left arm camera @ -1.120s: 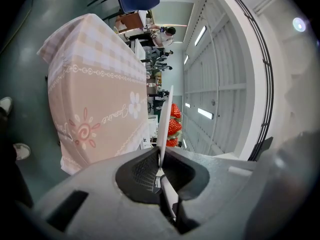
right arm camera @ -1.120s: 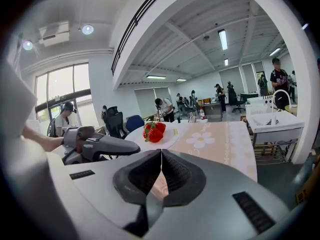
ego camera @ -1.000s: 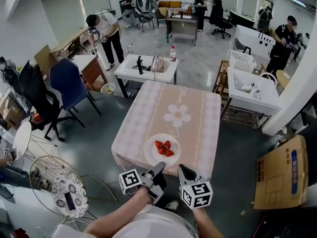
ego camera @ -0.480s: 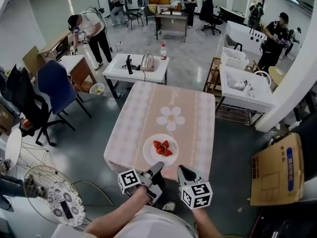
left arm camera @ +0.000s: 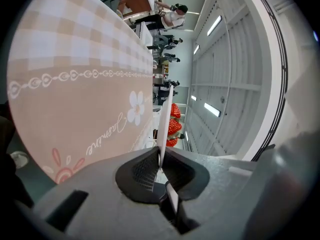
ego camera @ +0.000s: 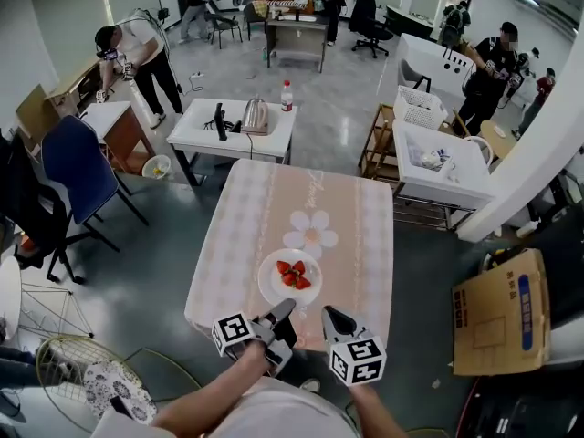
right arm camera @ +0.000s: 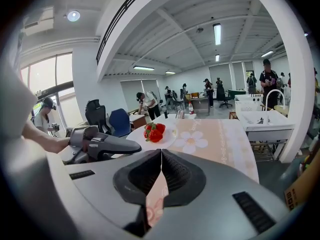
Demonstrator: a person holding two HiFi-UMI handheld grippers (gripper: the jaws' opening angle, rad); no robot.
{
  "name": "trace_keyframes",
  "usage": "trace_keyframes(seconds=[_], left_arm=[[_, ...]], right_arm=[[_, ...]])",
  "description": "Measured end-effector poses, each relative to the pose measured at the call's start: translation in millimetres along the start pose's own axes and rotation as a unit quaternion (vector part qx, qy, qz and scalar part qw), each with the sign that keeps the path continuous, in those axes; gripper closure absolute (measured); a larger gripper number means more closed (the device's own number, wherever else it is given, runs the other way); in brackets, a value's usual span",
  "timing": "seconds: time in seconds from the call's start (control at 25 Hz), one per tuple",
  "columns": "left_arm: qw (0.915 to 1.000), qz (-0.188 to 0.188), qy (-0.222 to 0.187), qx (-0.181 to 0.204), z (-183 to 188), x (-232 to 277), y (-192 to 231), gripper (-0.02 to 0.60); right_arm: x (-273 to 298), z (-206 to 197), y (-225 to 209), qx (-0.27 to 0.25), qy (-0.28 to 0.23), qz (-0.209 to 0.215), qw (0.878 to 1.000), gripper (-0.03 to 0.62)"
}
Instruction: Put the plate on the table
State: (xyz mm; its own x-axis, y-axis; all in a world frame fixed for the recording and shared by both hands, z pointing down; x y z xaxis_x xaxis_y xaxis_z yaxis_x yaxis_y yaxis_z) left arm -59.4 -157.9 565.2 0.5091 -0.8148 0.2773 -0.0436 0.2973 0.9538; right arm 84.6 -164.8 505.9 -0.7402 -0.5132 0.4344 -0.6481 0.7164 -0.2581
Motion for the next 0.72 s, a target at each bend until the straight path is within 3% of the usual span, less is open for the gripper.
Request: trace_keyframes(seconds=[0.4,0.72], left_arm=[[0.9974,0.019,0.065,0.025,51.1,39.3,10.6,0.561],[0.9934,0.043,0.098,0.043,83.0,65.3,25.6,0.561]], right_arm=[[50.7,19.3,-15.4,0.018,0.0,-0.043,0.999,0.589],[70.6,11.1,-16.7,0.05,0.019,-0.068,0.996,0.589]])
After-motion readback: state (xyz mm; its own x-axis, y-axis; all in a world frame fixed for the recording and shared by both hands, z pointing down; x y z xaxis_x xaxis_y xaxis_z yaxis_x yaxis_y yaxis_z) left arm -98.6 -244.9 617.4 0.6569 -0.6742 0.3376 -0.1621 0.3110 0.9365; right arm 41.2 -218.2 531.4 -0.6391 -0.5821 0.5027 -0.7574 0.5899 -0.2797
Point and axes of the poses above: the fingertips, and each gripper's own axes: x forward along the fingers, y to its left, z out of its top, the point moved 5 cm from there along -x, backward along the fingers, and after that the axes turned 10 degrees about z, right-handed, at the moved point
